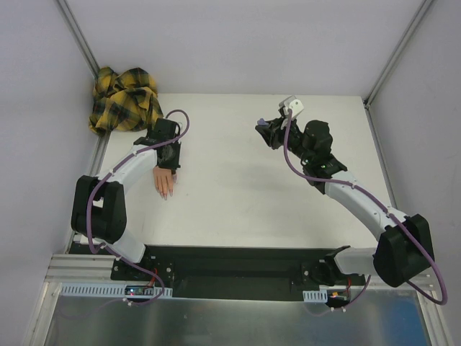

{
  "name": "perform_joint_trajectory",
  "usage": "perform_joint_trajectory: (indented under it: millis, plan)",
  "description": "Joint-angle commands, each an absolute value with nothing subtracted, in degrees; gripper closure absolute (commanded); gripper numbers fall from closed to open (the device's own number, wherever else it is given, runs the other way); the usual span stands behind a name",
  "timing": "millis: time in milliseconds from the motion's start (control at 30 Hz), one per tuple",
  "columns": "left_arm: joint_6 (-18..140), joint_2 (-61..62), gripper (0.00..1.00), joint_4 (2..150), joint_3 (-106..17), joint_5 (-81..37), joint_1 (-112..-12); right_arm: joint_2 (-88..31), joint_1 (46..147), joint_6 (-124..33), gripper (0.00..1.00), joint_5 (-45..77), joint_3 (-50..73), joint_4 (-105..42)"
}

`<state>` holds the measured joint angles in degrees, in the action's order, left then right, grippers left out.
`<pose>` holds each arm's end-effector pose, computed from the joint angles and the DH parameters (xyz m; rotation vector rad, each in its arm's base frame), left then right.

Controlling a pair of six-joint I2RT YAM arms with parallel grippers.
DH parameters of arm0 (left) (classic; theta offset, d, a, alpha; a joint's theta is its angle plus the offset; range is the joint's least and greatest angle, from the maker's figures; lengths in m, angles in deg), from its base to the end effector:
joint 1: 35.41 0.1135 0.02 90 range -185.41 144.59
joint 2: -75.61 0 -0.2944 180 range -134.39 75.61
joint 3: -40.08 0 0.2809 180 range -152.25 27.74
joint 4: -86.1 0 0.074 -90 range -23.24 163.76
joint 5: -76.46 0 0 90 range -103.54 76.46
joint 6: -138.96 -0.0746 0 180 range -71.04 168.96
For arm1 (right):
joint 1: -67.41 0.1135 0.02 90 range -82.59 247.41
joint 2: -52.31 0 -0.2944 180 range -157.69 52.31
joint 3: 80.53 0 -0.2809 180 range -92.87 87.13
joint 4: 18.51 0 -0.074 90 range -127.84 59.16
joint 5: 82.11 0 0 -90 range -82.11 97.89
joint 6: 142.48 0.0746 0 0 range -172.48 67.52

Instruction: Paint the nails

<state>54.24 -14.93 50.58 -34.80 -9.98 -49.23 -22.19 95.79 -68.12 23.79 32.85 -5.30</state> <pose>0.3762 -0.0878 0.2164 0.1565 2.4579 -0.0685 0.3111 0.1913 0.3722 -0.7629 1.2835 0.3846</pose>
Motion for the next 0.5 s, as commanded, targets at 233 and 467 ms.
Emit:
perform_joint_trajectory:
  millis: [233, 467]
  plan:
    - [54.6, -11.7, 1.00, 49.7, -32.2, -9.7, -49.9, -21.9, 96.1, -67.5, 1.00, 25.5, 30.9, -0.3]
    - [53.2, -14.9, 1.00, 49.8, -36.9, -9.9, -49.6, -22.2, 96.2, -67.6, 1.00, 25.3, 30.8, -0.4]
